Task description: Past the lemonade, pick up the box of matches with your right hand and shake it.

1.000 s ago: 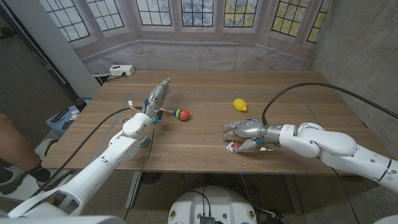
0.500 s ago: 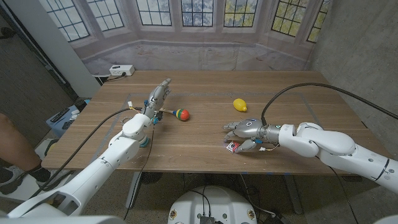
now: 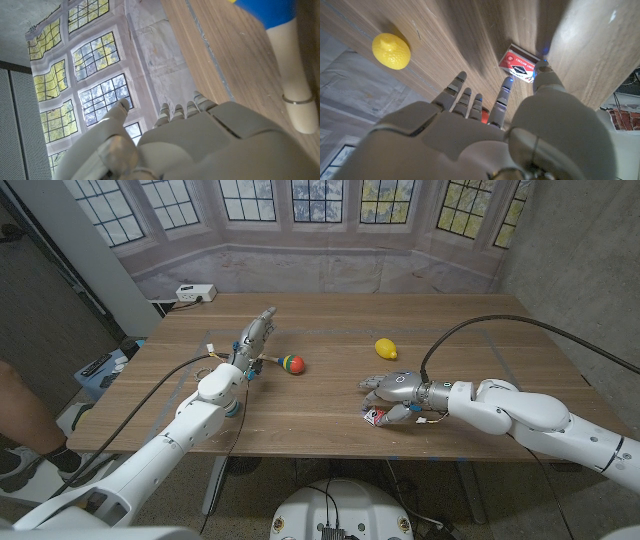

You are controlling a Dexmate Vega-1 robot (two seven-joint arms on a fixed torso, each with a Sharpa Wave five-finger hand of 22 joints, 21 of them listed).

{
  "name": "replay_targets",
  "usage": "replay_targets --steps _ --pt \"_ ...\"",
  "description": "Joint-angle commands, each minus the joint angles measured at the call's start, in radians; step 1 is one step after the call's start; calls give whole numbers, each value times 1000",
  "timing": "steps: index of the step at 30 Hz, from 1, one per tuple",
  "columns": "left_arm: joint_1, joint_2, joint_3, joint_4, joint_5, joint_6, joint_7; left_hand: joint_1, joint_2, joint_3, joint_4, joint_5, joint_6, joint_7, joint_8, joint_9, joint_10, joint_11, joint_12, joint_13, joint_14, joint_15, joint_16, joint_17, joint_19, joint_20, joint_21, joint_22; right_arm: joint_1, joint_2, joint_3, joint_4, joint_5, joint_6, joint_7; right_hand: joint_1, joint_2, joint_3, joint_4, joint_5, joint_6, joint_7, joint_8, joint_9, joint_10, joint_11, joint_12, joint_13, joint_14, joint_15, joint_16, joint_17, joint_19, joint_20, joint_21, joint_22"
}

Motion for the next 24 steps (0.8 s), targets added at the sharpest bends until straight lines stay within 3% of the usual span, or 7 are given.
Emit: replay_targets --steps 1,24 --pt "-7 -3 3 9 1 2 -3 11 0 2 -6 6 7 1 -2 4 2 1 0 6 2 3 -1 3 1 9 -2 3 18 20 -16 30 -9 22 -36 3 -8 -1 4 9 19 2 10 5 18 -3 9 2 19 -9 10 2 12 1 4 4" --pt "-25 -13 15 33 5 1 -15 13 1 1 -12 6 18 2 1 4 9 0 2 6 7 4 0 3 6 10 0 3 30 33 -25 72 -19 57 -120 8 -9 -1 6 18 150 12 52 4 118 -20 25 2 78 -31 27 5 62 -14 9 5"
